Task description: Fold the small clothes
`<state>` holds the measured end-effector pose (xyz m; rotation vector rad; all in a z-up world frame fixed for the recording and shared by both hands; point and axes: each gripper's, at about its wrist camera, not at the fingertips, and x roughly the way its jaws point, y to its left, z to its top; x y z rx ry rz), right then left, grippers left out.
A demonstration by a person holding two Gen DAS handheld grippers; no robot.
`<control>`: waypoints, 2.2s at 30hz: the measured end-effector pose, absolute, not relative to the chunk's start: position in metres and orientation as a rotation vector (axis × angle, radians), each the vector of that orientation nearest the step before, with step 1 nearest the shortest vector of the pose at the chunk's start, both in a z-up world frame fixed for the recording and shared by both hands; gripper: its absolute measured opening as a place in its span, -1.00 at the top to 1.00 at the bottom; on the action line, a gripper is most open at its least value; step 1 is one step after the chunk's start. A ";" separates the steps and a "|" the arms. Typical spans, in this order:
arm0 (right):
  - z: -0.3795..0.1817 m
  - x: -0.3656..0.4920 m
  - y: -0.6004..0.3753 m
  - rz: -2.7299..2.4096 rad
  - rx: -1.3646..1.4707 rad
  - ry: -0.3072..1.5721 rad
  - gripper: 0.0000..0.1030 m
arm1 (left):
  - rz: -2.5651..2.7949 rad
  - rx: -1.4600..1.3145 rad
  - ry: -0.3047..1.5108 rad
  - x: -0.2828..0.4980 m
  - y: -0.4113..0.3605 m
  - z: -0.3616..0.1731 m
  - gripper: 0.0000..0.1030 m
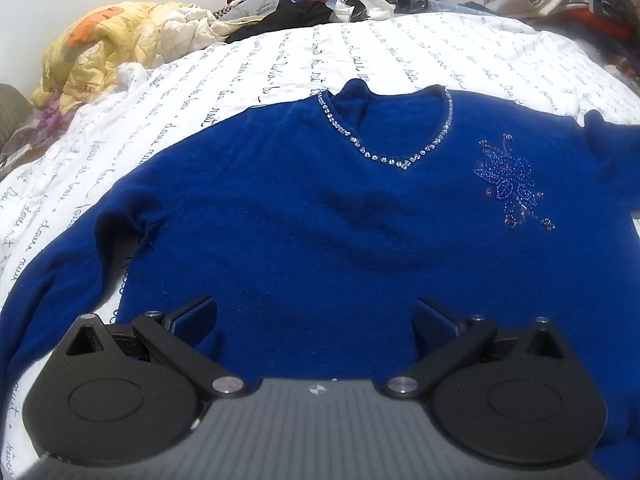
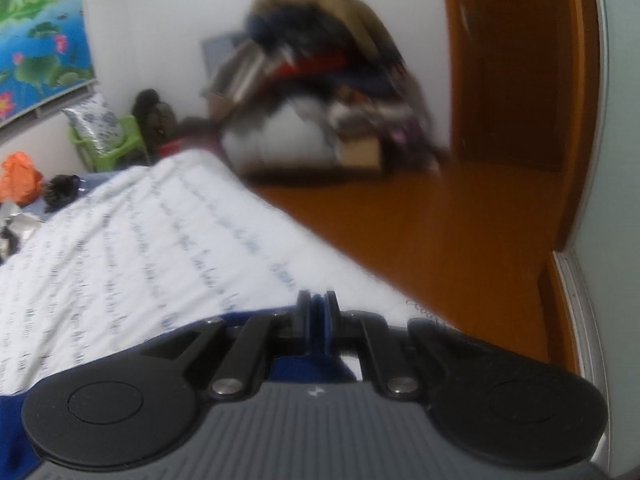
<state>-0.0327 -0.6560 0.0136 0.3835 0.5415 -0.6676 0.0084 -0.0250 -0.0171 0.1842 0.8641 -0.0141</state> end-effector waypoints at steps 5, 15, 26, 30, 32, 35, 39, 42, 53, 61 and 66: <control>-0.028 -0.004 -0.677 -0.710 0.398 0.611 0.85 | -0.013 0.188 0.864 0.009 -0.024 -0.017 -1.00; -0.037 -0.082 -0.670 -0.787 0.742 0.341 -0.67 | -0.019 0.180 0.867 0.009 -0.026 -0.018 -1.00; -0.083 -0.081 -0.678 -0.586 1.076 0.236 -0.64 | -0.018 0.198 0.865 0.008 -0.027 -0.018 -1.00; -0.083 -0.068 -0.684 -0.644 1.062 0.292 0.72 | -0.011 0.186 0.868 0.008 -0.023 -0.018 -1.00; -0.083 -0.071 -0.684 -0.641 1.087 0.302 0.81 | -0.004 0.189 0.866 0.008 -0.020 -0.018 -1.00; -0.058 -0.072 -0.668 -0.642 0.974 0.277 0.81 | 0.009 0.176 0.871 0.010 -0.016 -0.018 -1.00; -0.002 -0.073 -0.650 -0.657 0.803 0.200 0.81 | 0.008 0.158 0.871 0.010 -0.013 -0.016 -1.00; 0.039 -0.072 -0.628 -0.703 0.631 0.151 0.81 | 0.004 0.165 0.862 0.007 -0.014 -0.016 -1.00; 0.072 -0.019 -0.464 -0.311 0.350 0.226 0.81 | 0.018 0.147 0.855 0.009 -0.007 -0.014 -1.00; 0.081 0.016 -0.347 -0.028 0.270 0.283 0.81 | 0.039 0.125 0.844 0.007 0.006 -0.012 -1.00; 0.075 0.042 -0.270 0.110 0.223 0.344 0.81 | 0.061 0.116 0.846 0.003 0.018 -0.014 -1.00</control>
